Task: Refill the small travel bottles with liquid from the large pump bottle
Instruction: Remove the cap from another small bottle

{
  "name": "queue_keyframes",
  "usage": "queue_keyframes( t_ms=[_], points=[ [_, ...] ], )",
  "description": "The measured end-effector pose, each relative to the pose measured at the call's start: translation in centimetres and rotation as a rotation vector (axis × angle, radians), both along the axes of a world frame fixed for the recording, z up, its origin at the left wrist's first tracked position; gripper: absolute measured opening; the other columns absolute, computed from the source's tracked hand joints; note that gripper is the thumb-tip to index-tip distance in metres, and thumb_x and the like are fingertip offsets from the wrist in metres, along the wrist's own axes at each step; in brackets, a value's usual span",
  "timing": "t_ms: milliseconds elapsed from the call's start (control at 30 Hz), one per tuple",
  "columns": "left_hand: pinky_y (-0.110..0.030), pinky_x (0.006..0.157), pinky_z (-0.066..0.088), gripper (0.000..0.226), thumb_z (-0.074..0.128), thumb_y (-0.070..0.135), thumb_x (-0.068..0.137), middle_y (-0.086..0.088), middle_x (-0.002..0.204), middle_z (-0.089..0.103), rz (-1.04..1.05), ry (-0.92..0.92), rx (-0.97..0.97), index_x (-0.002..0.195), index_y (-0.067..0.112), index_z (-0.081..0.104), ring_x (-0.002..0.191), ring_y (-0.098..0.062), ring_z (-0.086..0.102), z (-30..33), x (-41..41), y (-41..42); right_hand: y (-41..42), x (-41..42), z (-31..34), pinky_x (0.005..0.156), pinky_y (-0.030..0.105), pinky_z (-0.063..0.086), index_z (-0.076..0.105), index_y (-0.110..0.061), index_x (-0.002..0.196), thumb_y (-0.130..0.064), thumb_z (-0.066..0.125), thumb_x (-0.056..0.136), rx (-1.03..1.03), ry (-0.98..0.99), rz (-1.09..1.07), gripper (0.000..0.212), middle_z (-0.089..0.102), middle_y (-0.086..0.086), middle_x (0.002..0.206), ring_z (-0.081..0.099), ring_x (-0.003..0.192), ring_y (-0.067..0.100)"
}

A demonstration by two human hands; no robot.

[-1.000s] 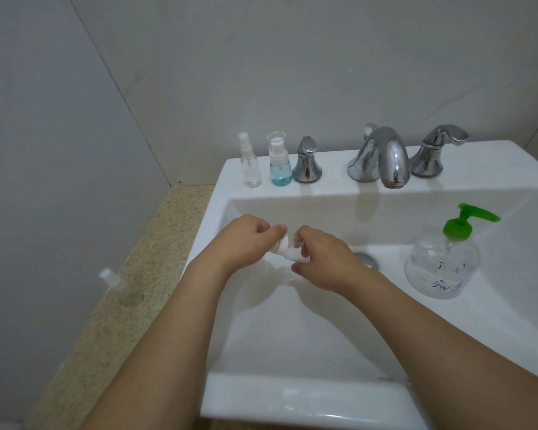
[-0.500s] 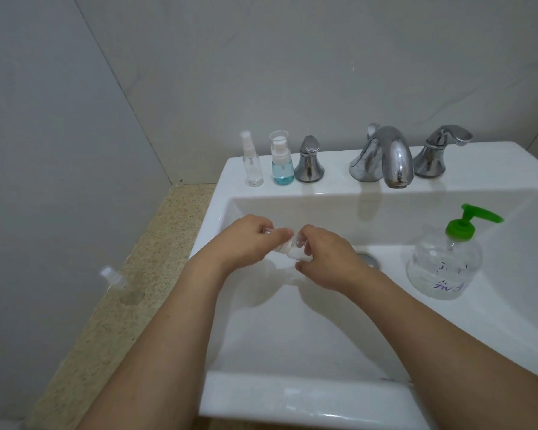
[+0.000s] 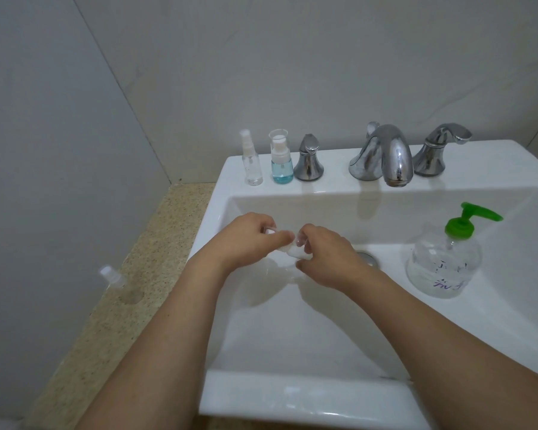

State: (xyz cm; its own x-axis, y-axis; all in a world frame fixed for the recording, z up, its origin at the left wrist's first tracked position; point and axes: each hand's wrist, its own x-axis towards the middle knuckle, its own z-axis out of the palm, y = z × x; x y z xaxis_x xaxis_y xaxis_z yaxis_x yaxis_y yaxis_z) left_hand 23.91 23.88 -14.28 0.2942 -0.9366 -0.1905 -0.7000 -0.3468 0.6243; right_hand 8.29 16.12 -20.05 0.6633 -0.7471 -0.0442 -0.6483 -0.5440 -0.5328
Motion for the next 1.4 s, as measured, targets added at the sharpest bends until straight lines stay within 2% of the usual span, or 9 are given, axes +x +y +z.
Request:
queue_keyframes(
  t_ms=[133,267,467,667,867,1033,1133,1300,1400],
  points=[
    [-0.033,0.059,0.035,0.056,0.062,0.051,0.091,-0.004,0.061,0.05,0.08,0.008,-0.067,0.077,-0.003,0.06,0.055,-0.018,0.042,0.2,-0.2,0.1,0.0,0.3,0.1,0.082,0.031,0.04,0.042,-0.03,0.098,-0.023,0.068,0.082,-0.006,-0.071,0.003,0.031,0.054,-0.007,0.1,0.053,0.095,0.018],
    [-0.031,0.059,0.038,0.05,0.061,0.052,0.092,0.0,0.051,0.052,0.119,0.045,-0.075,0.063,0.01,0.06,0.051,-0.017,0.045,0.2,-0.1,-0.1,0.0,0.3,0.2,0.083,0.031,0.039,0.041,-0.031,0.097,-0.023,0.069,0.081,-0.019,-0.107,0.015,0.033,0.054,-0.008,0.099,0.051,0.094,0.017],
    [-0.026,0.059,0.042,0.028,0.054,0.046,0.101,0.005,0.075,0.063,0.045,0.097,-0.055,0.09,0.021,0.061,0.047,0.001,0.051,0.0,-0.4,-0.1,-0.2,0.2,-0.2,0.085,0.033,0.04,0.042,-0.031,0.099,-0.026,0.069,0.082,-0.024,-0.054,-0.009,0.031,0.054,-0.008,0.101,0.052,0.097,0.018],
    [-0.029,0.066,0.042,0.021,0.072,0.036,0.088,0.005,0.092,0.063,-0.022,0.065,-0.007,0.101,0.025,0.059,0.076,-0.013,0.057,0.0,-0.1,0.2,-0.2,0.2,-0.1,0.088,0.035,0.042,0.042,-0.031,0.099,-0.026,0.068,0.083,-0.011,-0.037,-0.015,0.03,0.055,-0.006,0.103,0.053,0.097,0.019],
    [-0.03,0.058,0.04,0.05,0.065,0.051,0.089,0.003,0.055,0.059,0.128,0.123,-0.095,0.085,0.002,0.066,0.049,-0.011,0.049,0.0,0.3,-0.2,0.0,0.3,0.2,0.084,0.031,0.041,0.043,-0.028,0.099,-0.025,0.068,0.084,0.011,-0.14,-0.011,0.029,0.054,-0.006,0.101,0.052,0.095,0.018],
    [-0.02,0.043,0.032,0.049,0.06,0.048,0.096,0.009,0.041,0.053,0.282,0.283,-0.257,0.07,0.007,0.064,0.036,-0.007,0.043,0.4,0.4,-0.4,-0.3,0.1,0.3,0.084,0.033,0.043,0.049,-0.021,0.107,-0.026,0.068,0.086,0.015,-0.198,-0.098,0.029,0.051,-0.006,0.1,0.052,0.094,0.017],
    [-0.024,0.047,0.033,0.049,0.061,0.051,0.096,0.005,0.05,0.054,0.315,0.364,-0.371,0.074,0.007,0.06,0.044,-0.014,0.042,0.5,0.8,-0.6,-0.3,0.2,0.4,0.087,0.036,0.044,0.049,-0.018,0.11,-0.025,0.066,0.086,0.04,-0.238,-0.136,0.03,0.053,-0.003,0.102,0.052,0.097,0.019],
    [-0.02,0.061,0.044,0.016,0.072,0.031,0.094,-0.005,0.093,0.067,0.408,0.474,-0.625,0.096,0.023,0.058,0.068,-0.01,0.056,0.6,1.6,-0.9,0.2,0.5,0.6,0.089,0.035,0.044,0.045,-0.022,0.108,-0.022,0.063,0.086,0.15,-0.283,-0.103,0.028,0.052,-0.002,0.104,0.051,0.1,0.02],
    [-0.025,0.077,0.048,0.027,0.075,0.032,0.091,-0.003,0.116,0.068,0.495,0.526,-0.705,0.109,0.024,0.056,0.094,-0.015,0.063,0.2,2.2,-1.3,0.9,0.6,0.5,0.082,0.026,0.038,0.044,-0.023,0.106,-0.023,0.065,0.088,0.179,-0.316,-0.069,0.027,0.051,-0.004,0.104,0.049,0.095,0.014]
  ],
)
